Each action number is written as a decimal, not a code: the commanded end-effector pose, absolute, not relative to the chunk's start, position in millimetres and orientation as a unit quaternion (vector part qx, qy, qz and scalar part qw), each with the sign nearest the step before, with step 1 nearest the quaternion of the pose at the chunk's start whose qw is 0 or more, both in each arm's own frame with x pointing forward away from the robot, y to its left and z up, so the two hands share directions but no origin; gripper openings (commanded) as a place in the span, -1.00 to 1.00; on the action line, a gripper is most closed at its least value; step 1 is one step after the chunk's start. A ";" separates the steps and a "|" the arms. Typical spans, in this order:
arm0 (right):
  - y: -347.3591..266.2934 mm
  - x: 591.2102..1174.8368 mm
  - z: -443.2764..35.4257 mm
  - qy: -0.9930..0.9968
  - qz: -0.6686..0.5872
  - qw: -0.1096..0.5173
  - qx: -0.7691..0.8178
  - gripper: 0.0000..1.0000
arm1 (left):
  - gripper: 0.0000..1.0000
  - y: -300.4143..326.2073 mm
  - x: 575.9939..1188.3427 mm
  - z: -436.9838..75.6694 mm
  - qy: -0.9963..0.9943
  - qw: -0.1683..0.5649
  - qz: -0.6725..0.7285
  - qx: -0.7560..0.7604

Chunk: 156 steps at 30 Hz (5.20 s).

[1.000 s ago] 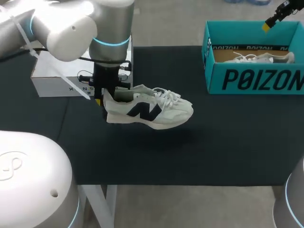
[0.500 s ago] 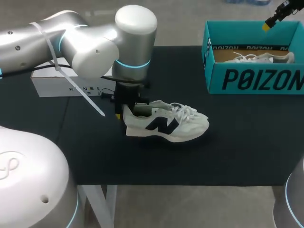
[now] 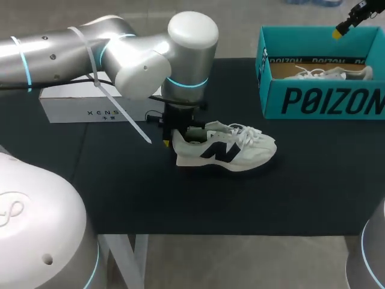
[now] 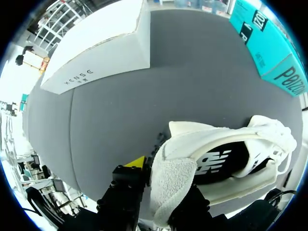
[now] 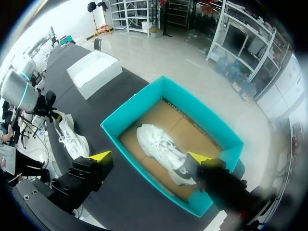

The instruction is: Take the shoe out of the shoebox, open the shoe tongue, remove and reinsert the insole, then place the shoe into the shoebox

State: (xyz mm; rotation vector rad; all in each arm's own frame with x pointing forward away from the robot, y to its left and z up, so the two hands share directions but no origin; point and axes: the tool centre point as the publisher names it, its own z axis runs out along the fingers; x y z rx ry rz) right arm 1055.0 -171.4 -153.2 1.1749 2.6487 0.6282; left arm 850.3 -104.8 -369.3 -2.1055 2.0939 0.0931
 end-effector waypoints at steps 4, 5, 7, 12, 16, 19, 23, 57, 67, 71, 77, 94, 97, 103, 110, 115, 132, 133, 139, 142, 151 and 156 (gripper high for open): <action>-171.6 1055.4 -153.4 0.890 0.211 0.088 0.395 1.00 | -1.00 -96.3 873.1 -374.6 0.698 0.067 0.038 -0.712; -171.6 1055.4 -153.4 0.890 0.211 0.088 0.395 1.00 | -1.00 -94.0 874.1 -374.3 0.700 0.065 0.038 -0.710; -171.6 1055.4 -153.4 0.890 0.211 0.088 0.395 1.00 | -1.00 -90.0 875.1 -375.1 0.700 0.070 0.040 -0.710; -171.6 1055.4 -153.4 0.890 0.211 0.088 0.395 1.00 | -1.00 -85.0 874.0 -381.8 0.706 0.067 0.048 -0.703; -171.6 1055.4 -153.4 0.890 0.211 0.088 0.395 1.00 | -1.00 -82.9 868.2 -382.5 0.707 0.071 0.046 -0.702; -171.6 1055.4 -153.4 0.890 0.211 0.088 0.395 1.00 | -1.00 -81.7 865.2 -384.6 0.707 0.081 0.044 -0.701; -171.6 1055.4 -153.4 0.890 0.211 0.088 0.395 1.00 | -1.00 -83.8 863.3 -392.5 0.711 0.083 0.049 -0.696; -171.6 1055.4 -153.4 0.890 0.211 0.088 0.395 1.00 | 1.00 -81.2 853.1 -334.8 0.750 0.015 0.049 -0.659; -171.6 1055.4 -153.4 0.890 0.211 0.088 0.395 1.00 | 1.00 -75.1 853.3 -290.8 0.811 -0.049 0.039 -0.581; -171.6 1055.4 -153.4 0.890 0.211 0.088 0.395 1.00 | 1.00 -68.3 848.3 -268.9 0.893 -0.121 -0.012 -0.432; -171.6 1055.4 -153.4 0.890 0.211 0.088 0.395 1.00 | 1.00 -55.4 839.4 -253.9 0.965 -0.167 -0.038 -0.198; -171.6 1055.4 -153.4 0.890 0.211 0.088 0.395 1.00 | 1.00 -26.0 832.2 -245.4 0.947 -0.188 -0.194 -0.174; -171.6 1055.4 -153.4 0.890 0.211 0.088 0.395 1.00 | 1.00 -15.5 825.8 -239.7 0.937 -0.187 -0.255 -0.145; -171.6 1055.4 -153.4 0.890 0.211 0.088 0.395 1.00 | 1.00 -8.0 815.3 -227.5 0.924 -0.164 -0.327 -0.114; -171.6 1055.4 -153.4 0.890 0.211 0.088 0.395 1.00 | 1.00 -14.4 807.7 -215.2 0.922 -0.108 -0.358 -0.106; -171.6 1055.4 -153.4 0.890 0.211 0.088 0.395 1.00 | 1.00 -24.4 808.1 -213.5 0.925 -0.100 -0.352 -0.101; -171.6 1055.4 -153.4 0.890 0.211 0.088 0.395 1.00 | 1.00 -32.6 808.2 -215.3 0.936 -0.095 -0.328 -0.090; -171.6 1055.4 -153.4 0.890 0.211 0.088 0.395 1.00 | 1.00 -32.6 808.2 -215.3 0.936 -0.095 -0.328 -0.090; -171.6 1055.4 -153.4 0.890 0.211 0.088 0.395 1.00 | 1.00 -26.7 800.0 -227.9 0.936 0.036 -0.346 -0.046; -171.6 1055.4 -153.4 0.890 0.211 0.088 0.395 1.00 | 1.00 -26.1 803.0 -238.1 0.930 0.056 -0.362 -0.033; -171.6 1055.4 -153.4 0.890 0.211 0.088 0.395 1.00 | 1.00 -29.1 817.0 -254.8 0.940 -0.002 -0.339 -0.029; -171.6 1055.4 -153.4 0.890 0.211 0.088 0.395 1.00 | 1.00 -29.1 817.0 -254.8 0.940 -0.002 -0.339 -0.029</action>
